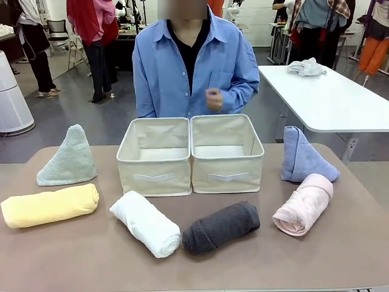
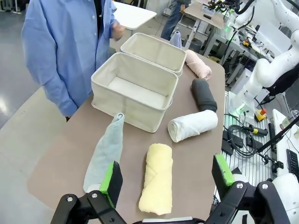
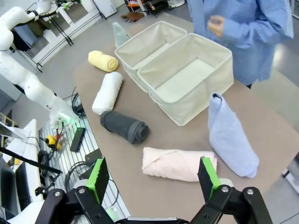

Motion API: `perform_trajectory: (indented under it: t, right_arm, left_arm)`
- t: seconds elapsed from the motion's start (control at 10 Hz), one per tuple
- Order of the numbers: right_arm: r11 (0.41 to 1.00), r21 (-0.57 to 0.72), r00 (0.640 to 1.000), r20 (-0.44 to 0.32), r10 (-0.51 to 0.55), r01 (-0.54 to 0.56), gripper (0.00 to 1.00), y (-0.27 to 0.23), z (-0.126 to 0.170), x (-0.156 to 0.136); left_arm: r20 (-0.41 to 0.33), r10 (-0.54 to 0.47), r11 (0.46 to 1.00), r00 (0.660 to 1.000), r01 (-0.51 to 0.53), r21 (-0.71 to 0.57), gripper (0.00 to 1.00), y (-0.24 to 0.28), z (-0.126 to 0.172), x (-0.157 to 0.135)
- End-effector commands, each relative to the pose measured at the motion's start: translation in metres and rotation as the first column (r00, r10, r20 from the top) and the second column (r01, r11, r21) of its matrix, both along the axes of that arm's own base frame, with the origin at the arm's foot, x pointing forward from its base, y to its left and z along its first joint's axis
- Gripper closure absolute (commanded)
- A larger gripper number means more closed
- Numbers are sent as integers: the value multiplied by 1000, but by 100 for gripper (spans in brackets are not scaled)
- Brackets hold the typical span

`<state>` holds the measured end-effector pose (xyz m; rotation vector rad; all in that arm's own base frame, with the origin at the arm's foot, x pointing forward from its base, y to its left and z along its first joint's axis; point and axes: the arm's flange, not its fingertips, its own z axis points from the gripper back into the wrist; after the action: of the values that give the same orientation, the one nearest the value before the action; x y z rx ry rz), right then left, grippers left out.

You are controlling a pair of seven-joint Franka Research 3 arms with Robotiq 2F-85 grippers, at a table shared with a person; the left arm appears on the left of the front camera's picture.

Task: Sort the towels based on their folding style.
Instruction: Pick up one triangle-folded towel and place it in the left Fabric basket.

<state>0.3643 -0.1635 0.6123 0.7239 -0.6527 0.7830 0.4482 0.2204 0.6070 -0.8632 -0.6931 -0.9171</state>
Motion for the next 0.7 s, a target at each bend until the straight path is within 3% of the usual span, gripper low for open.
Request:
perform_trajectory:
  t: [0.0, 0.6]
  right_arm:
    - [1000, 19, 1000, 8, 5, -5, 0, 1, 0, 3]
    - [1000, 19, 1000, 8, 5, -5, 0, 1, 0, 3]
  left_arm:
    - [1, 0, 1000, 1000, 0, -2, 0, 0, 0, -1]
    - [1, 0, 1000, 1000, 0, -2, 0, 0, 0, -1]
